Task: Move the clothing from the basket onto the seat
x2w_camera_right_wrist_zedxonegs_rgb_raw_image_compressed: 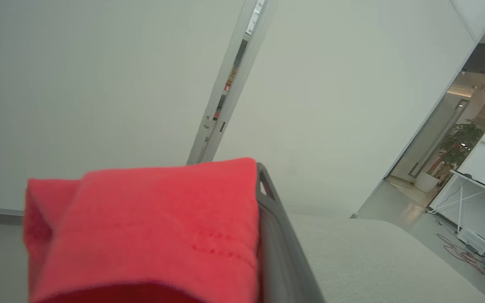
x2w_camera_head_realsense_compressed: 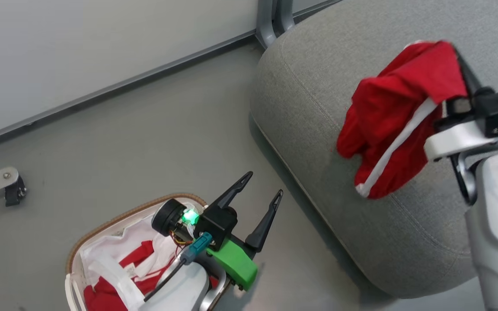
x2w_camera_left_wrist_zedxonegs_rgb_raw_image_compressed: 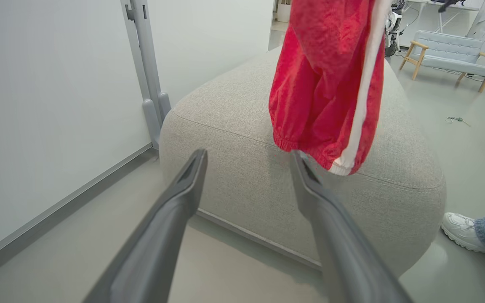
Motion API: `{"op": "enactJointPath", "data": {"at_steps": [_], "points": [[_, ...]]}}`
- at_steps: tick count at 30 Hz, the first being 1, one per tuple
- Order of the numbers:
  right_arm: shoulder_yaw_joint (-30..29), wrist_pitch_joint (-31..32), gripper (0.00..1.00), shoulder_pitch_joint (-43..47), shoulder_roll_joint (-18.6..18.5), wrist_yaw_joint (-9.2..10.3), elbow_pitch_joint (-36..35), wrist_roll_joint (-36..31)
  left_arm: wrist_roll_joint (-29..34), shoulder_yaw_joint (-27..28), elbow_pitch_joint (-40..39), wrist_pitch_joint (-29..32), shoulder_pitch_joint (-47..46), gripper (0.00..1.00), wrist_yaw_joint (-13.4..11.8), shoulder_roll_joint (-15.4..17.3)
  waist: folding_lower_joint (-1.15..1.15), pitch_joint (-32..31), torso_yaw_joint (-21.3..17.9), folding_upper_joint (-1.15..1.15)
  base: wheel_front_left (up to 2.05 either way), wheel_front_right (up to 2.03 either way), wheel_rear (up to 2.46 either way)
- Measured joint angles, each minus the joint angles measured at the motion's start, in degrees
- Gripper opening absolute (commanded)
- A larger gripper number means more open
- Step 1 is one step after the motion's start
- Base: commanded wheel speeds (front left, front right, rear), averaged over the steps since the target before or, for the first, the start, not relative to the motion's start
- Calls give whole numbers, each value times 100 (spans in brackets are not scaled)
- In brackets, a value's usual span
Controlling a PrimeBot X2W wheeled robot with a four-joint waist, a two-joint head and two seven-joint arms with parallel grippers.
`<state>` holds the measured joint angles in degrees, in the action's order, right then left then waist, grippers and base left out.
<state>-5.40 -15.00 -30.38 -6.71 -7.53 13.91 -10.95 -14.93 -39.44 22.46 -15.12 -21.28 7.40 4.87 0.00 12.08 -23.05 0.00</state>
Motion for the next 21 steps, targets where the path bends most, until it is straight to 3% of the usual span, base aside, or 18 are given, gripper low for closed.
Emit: {"op": "enactJointPath", "data": {"at_steps": [7,13,21], "points": [[-643,1,0,-1316,-843,0,165,-23,42,-138,-91,0,-337,100,0,166,1,552,177,0,0,0,0],[-1006,0,0,-2526,-1658,0,867,112,148,-176,-224,0,-670,100,0,331,1,1139,420,0,0,0,0],[-1396,0,0,-3182,-1924,0,1784,-85,327,-155,-398,0,-1058,100,0,460,2,1977,695,0,0,0,0]]}}
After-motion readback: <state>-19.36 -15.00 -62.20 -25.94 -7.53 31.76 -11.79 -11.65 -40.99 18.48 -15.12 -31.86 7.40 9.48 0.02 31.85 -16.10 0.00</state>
